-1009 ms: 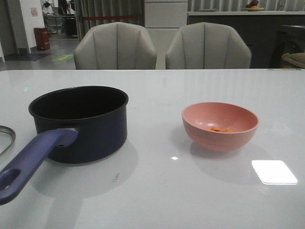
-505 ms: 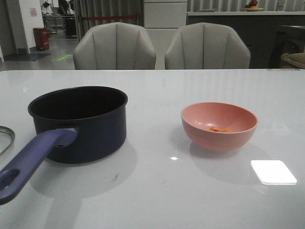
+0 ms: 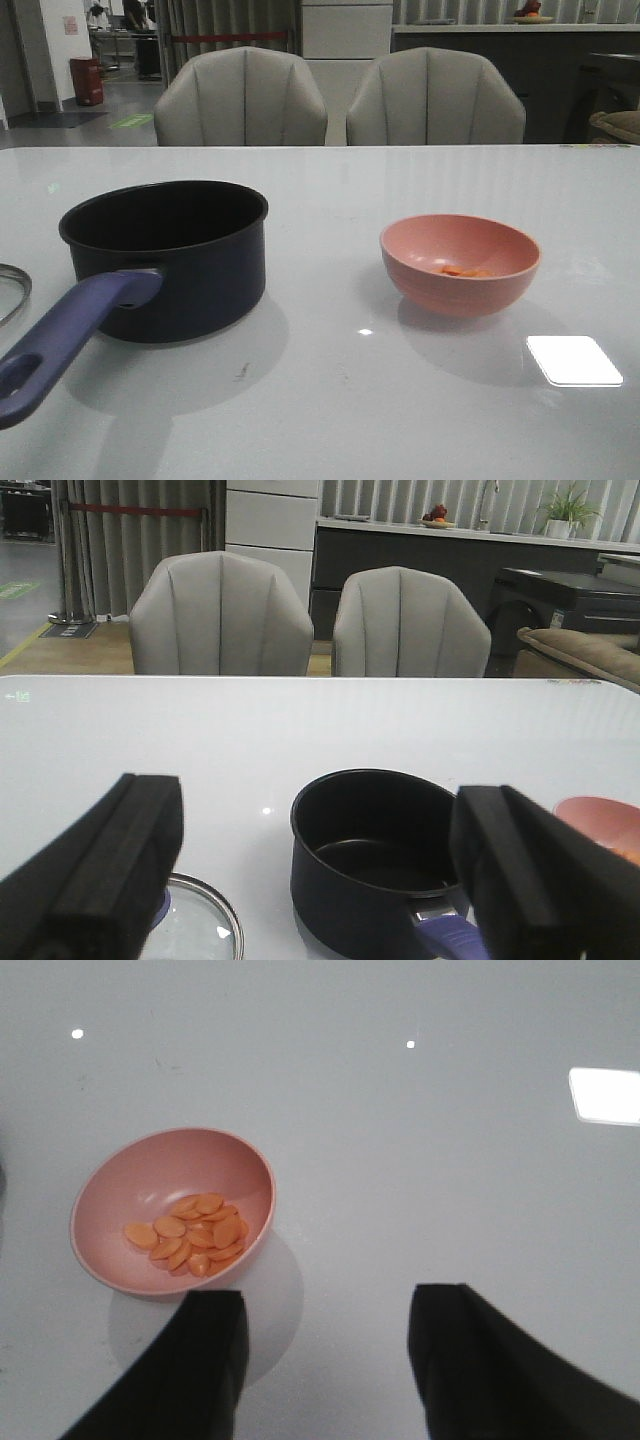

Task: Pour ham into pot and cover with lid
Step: 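Move the right gripper above the pink bowl, then lower the right gripper and grasp the pink bowl rim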

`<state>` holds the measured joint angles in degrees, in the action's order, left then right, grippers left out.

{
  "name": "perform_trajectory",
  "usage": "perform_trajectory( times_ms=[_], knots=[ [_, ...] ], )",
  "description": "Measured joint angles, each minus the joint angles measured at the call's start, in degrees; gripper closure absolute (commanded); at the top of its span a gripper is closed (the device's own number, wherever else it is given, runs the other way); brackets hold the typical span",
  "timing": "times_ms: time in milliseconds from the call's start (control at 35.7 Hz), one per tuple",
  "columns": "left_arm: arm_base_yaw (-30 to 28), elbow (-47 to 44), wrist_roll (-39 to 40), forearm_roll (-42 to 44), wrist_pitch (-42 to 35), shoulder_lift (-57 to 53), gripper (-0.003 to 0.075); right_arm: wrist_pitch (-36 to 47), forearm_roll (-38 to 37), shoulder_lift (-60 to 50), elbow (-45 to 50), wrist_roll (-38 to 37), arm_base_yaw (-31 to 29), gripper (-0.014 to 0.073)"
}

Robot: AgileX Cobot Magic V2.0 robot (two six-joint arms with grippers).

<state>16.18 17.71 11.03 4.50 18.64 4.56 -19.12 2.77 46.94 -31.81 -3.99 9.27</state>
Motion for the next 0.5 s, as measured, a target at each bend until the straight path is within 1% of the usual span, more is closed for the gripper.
perform_trajectory(
  times_ms=[140, 280, 505],
  knots=[
    [0.0, 0.0, 0.0, 0.0, 0.0, 0.0, 0.0136, -4.2, 5.0, 14.3, -9.0, 0.0, 0.0, 0.0101],
    [0.0, 0.0, 0.0, 0.0, 0.0, 0.0, 0.0136, -8.7, 8.8, 25.7, -16.2, 0.0, 0.0, 0.0101],
    [0.0, 0.0, 0.0, 0.0, 0.0, 0.0, 0.0136, -13.5, 9.8, 40.9, -26.3, 0.0, 0.0, 0.0101]
  ],
)
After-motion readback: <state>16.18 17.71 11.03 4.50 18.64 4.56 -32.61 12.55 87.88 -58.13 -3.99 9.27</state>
